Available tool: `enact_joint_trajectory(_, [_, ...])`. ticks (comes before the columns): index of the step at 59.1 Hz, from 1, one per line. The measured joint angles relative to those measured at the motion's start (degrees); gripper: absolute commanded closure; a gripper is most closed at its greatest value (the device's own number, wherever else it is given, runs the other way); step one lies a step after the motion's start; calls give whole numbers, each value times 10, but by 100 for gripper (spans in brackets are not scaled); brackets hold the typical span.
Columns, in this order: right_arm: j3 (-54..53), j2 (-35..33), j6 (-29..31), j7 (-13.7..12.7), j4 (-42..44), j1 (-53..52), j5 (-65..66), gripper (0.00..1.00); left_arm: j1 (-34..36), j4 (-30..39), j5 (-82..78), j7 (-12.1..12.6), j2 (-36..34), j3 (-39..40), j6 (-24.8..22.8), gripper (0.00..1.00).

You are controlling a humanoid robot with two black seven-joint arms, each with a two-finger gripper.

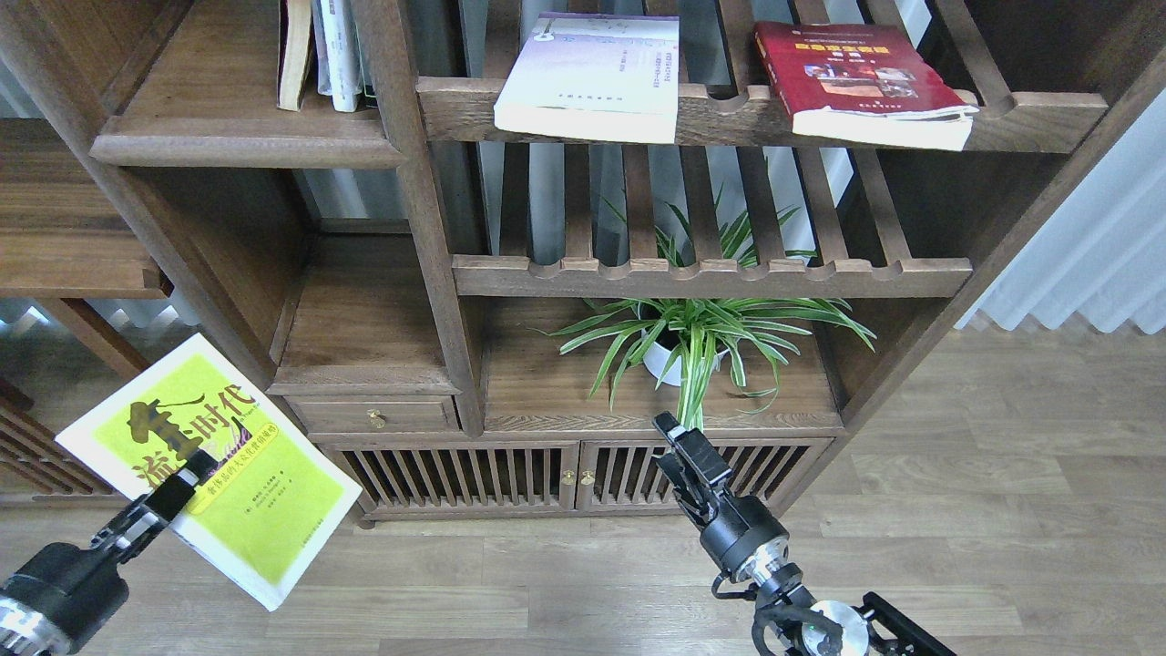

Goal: Organize books on shelf
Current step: 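Lift the book with the left gripper up toward the top shelf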

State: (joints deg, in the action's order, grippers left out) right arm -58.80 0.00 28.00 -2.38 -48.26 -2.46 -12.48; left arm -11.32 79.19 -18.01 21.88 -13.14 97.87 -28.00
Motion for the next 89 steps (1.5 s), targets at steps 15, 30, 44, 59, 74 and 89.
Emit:
enact_joint_trajectory(15, [-8, 0, 0, 0, 0, 1, 0, 2, 36, 0, -12, 19, -23, 1, 0, 95])
enact_joint_trajectory(30, [-13, 0, 0, 0, 0, 4, 0, 2, 56, 1, -35, 34, -45, 2, 0, 95])
enact_joint_trajectory(44, [-13, 0, 0, 0, 0, 4, 0, 2, 107, 0, -37, 38, -108, 14, 0, 94])
enact_joint_trajectory(59, [-13, 0, 0, -1, 0, 4, 0, 2, 138, 0, -37, 41, -139, 14, 0, 94])
enact_joint_trajectory(74, [-14, 0, 0, -1, 1, 2, 0, 2, 165, 0, -35, 43, -179, 6, 0, 95])
enact_joint_trajectory(89, [-17, 0, 0, 0, 7, 1, 1, 2, 208, 0, -34, 44, -212, -7, 0, 95])
